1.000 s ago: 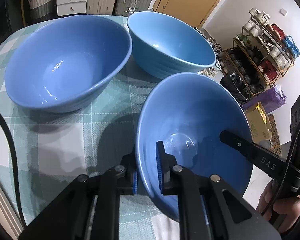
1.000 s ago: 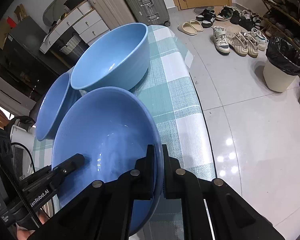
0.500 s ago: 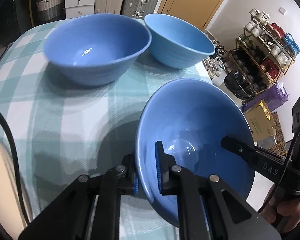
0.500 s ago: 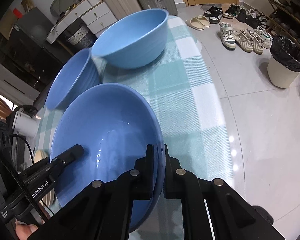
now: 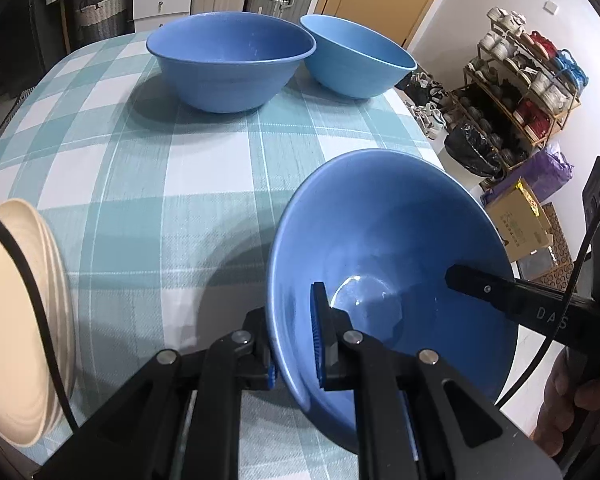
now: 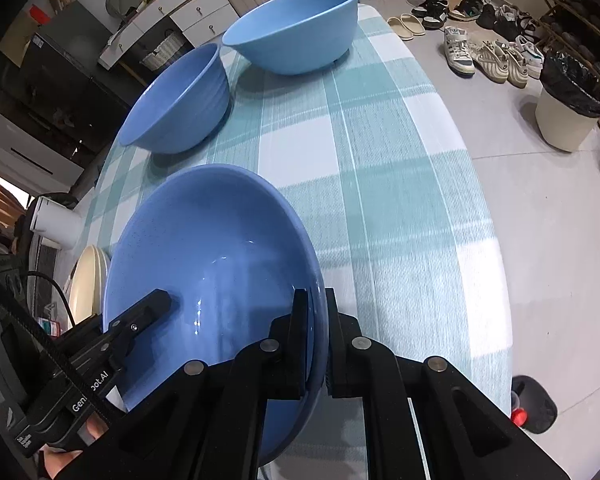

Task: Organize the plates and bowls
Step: 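Lift the blue bowl with both grippers and carry it toward the cream plates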

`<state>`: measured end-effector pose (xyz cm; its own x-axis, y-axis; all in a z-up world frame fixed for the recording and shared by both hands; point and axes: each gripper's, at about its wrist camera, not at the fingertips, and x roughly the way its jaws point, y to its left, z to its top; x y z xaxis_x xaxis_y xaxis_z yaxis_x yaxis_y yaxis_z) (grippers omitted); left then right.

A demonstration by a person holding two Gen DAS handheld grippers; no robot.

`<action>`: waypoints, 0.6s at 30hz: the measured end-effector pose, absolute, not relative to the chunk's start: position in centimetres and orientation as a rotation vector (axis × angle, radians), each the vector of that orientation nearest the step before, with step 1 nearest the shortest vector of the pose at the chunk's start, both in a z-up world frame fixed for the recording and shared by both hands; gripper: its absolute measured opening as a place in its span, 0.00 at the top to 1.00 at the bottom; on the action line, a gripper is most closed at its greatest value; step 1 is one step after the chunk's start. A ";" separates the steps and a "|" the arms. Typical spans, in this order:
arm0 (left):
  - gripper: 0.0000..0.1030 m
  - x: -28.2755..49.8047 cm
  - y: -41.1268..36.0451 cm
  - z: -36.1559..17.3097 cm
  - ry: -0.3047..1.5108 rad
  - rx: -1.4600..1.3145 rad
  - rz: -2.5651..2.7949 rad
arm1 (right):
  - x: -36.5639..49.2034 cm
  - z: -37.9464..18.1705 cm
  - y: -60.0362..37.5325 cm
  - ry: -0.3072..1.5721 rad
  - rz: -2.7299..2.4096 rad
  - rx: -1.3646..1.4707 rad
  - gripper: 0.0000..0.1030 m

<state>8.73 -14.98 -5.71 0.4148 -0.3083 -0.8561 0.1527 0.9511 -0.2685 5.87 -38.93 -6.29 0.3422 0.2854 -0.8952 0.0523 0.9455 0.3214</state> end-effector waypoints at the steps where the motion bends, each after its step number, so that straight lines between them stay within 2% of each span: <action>1: 0.90 8.6 -14.9 -5.7 1.108 -0.156 -0.294 | 5.7 -6.3 -38.8 1.221 0.155 0.317 0.94; 18: 0.90 8.4 -13.1 -6.3 1.137 -0.188 -0.301 | 4.5 -6.6 -36.9 1.251 0.169 0.314 0.94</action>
<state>8.42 -13.09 -6.27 0.3862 -0.3292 -0.8617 0.1397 0.9443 -0.2981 4.45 -36.93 -6.56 0.3095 0.2953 -0.9039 0.0450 0.9450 0.3241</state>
